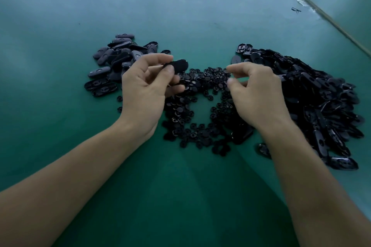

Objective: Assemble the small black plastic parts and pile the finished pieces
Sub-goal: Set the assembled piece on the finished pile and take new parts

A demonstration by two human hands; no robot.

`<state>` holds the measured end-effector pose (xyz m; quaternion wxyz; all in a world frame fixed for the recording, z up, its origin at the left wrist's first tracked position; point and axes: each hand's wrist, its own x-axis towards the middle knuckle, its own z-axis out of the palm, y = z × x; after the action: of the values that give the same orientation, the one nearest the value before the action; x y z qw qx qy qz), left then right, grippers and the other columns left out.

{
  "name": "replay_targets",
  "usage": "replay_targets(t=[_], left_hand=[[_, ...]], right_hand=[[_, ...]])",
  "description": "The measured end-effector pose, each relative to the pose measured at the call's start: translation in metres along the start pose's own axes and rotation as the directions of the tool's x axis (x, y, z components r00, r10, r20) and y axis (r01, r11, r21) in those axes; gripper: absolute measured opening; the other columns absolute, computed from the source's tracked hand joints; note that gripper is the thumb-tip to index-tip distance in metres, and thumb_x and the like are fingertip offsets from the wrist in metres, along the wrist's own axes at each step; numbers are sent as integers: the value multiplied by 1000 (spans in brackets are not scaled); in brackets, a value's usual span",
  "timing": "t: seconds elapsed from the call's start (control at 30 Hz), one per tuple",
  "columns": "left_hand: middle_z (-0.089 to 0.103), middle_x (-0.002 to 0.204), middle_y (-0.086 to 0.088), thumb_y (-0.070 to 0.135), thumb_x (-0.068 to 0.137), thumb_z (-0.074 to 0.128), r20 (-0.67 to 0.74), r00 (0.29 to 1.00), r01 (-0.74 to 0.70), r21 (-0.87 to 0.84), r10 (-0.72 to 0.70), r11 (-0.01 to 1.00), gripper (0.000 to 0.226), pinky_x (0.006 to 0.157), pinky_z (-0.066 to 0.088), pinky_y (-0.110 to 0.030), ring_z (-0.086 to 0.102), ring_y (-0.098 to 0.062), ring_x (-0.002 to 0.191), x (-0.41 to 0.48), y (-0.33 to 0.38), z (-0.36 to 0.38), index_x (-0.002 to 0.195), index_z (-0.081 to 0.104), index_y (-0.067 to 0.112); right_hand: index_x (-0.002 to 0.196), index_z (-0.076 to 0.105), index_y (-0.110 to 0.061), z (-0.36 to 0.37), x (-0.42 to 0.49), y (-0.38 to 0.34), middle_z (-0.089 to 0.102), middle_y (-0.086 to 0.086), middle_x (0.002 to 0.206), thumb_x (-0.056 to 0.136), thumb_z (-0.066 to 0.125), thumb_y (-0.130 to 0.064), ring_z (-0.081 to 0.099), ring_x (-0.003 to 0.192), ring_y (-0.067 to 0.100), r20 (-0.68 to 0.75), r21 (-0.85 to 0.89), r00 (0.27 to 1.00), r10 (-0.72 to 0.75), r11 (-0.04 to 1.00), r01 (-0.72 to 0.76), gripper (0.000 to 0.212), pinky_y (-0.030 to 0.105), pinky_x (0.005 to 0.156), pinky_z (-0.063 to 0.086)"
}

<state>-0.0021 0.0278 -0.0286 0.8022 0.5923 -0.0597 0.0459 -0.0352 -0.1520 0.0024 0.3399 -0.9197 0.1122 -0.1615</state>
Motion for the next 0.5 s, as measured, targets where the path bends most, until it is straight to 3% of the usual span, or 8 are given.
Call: replay_targets(t=[0.07,0.13,0.27,0.4,0.5], left_hand=[[62,86,-2,-5,99,53,-66,997,28,-50,-31,998,20,72,58,-24,64,-9,75,2,1,0,101,63,12],[61,96,-3,-5,98,55,-126,989,59,-118,-74,991,22,79,58,-24,66,-8,84,3,1,1,110,61,13],[57,126,-6,-6,91,66,-178,977,103,-95,-119,990,62,96,54,-25,63,-8,110,5,2,0,146,40,10],[46,145,-4,-5,91,67,-177,978,110,-26,-112,994,77,99,51,-21,57,-6,125,5,2,0,155,27,10],[35,153,5,-4,91,67,-166,980,107,-7,-107,994,82,97,50,-16,54,0,125,5,1,0,157,23,14]], right_hand=[[135,60,-16,-4,15,5,52,10,138,98,53,-8,54,121,24,46,-178,999,18,984,-9,39,30,104,40],[141,54,-17,-6,32,9,43,13,144,97,49,-3,46,129,32,103,-315,994,33,949,1,47,36,108,37],[153,38,-28,-5,66,14,36,9,153,98,42,-3,33,137,38,241,-512,968,72,856,64,60,44,111,31],[144,50,-32,2,80,18,49,11,147,99,41,-6,37,135,37,325,-607,941,95,784,131,53,47,109,35],[136,61,-27,6,73,21,61,13,134,103,43,-9,38,128,39,251,-569,968,30,813,122,42,45,102,40]])
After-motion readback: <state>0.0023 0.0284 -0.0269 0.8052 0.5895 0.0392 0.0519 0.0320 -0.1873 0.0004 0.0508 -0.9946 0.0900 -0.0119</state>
